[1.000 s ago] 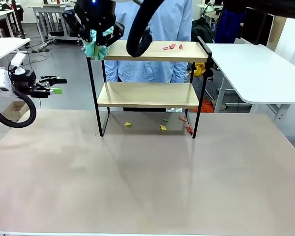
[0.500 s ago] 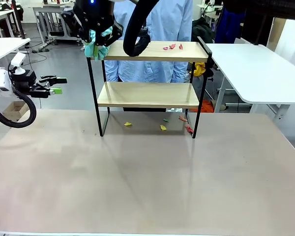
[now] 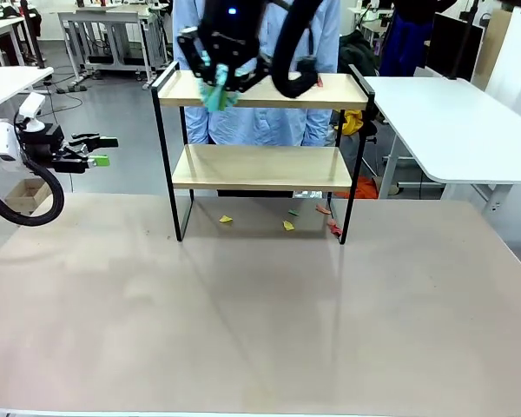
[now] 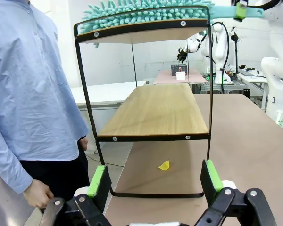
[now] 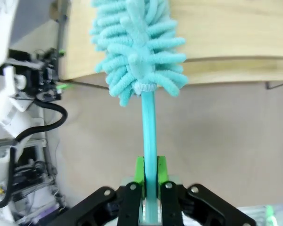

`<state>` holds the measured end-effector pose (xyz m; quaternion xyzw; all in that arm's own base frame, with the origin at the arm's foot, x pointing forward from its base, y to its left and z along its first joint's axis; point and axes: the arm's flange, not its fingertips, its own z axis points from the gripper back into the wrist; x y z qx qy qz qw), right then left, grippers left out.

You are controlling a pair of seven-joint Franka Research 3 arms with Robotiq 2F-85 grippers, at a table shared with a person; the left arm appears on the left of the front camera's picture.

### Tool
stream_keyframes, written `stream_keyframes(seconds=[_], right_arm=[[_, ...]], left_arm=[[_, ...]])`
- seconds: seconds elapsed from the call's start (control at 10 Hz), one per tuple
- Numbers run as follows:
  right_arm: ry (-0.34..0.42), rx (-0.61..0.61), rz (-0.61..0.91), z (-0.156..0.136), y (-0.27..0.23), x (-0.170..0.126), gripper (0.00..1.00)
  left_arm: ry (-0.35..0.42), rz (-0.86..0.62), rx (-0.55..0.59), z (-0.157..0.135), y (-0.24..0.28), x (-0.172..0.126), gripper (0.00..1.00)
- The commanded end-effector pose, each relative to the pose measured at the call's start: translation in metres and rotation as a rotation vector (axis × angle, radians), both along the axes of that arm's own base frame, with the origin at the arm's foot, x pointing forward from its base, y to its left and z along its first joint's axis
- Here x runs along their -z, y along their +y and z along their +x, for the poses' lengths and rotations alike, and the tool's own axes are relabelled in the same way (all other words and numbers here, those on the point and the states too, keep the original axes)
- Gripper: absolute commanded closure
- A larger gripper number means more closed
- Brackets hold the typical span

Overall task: Clean the shelf.
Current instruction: Clean the specific section of the Shelf indicated by the human with the Duster.

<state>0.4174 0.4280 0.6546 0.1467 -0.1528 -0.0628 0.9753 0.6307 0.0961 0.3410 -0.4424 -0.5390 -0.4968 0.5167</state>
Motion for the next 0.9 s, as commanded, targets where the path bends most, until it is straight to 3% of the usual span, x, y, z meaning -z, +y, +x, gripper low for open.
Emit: stream_keyframes(seconds=[0.0,0.6,0.8], right_arm=[[0.03,0.017,0.033,-0.014,-0.056,0.015,0.87],[0.098,0.143,-0.003,-0.002,-0.18,0.016,0.87],[0.086,0.168,-0.05,-0.009,-0.207,0.005,0.87]], left_arm=[[-0.005,0.006,0.0,0.0,-0.001,-0.004,0.0],[-0.005,0.006,0.0,0.0,-0.001,-0.004,0.0],[-0.005,0.006,0.0,0.0,-0.001,-0.004,0.0]])
